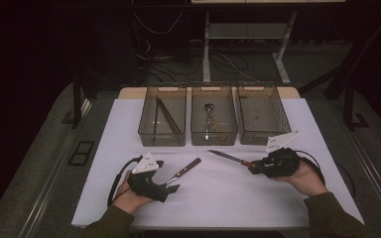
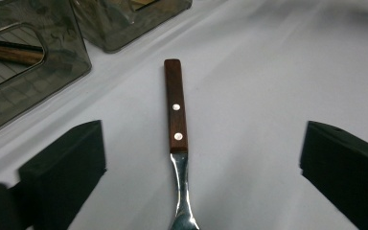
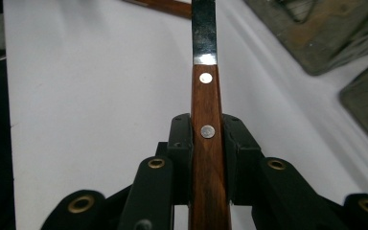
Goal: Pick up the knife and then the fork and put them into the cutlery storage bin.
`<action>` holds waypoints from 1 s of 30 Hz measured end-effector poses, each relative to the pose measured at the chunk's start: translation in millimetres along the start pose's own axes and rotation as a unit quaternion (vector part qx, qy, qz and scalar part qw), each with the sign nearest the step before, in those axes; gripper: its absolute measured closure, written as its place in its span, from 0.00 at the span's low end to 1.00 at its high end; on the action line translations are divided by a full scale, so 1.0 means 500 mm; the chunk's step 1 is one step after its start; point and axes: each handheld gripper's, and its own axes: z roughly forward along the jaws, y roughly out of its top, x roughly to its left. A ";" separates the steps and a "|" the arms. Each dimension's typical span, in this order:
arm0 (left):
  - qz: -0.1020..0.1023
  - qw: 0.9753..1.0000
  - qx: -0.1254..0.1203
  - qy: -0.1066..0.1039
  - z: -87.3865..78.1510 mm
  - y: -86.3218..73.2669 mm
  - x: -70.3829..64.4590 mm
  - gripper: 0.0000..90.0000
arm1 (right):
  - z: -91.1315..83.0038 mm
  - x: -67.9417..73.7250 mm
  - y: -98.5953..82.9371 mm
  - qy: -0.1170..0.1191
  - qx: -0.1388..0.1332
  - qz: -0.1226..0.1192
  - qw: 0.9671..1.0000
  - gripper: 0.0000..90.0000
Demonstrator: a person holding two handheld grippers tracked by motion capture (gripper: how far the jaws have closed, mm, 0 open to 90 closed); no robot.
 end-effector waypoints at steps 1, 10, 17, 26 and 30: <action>0.002 1.000 0.001 0.000 0.000 -0.002 0.001 0.00 | -0.004 -0.002 0.002 -0.005 -0.003 0.003 1.000 0.84; 0.008 1.000 0.015 0.005 0.009 -0.007 -0.002 0.00 | -0.037 -0.023 0.022 -0.035 -0.022 0.027 0.999 0.84; 0.005 1.000 0.014 0.013 0.007 -0.008 -0.003 0.00 | -0.052 -0.044 0.032 -0.061 -0.027 0.060 0.996 0.84; -0.002 1.000 0.010 0.015 0.006 -0.007 0.001 0.00 | -0.078 -0.085 0.044 -0.096 -0.042 0.097 0.990 0.84; 0.001 1.000 0.008 0.016 0.005 -0.007 0.000 0.00 | -0.091 -0.110 0.056 -0.112 -0.043 0.112 0.986 0.84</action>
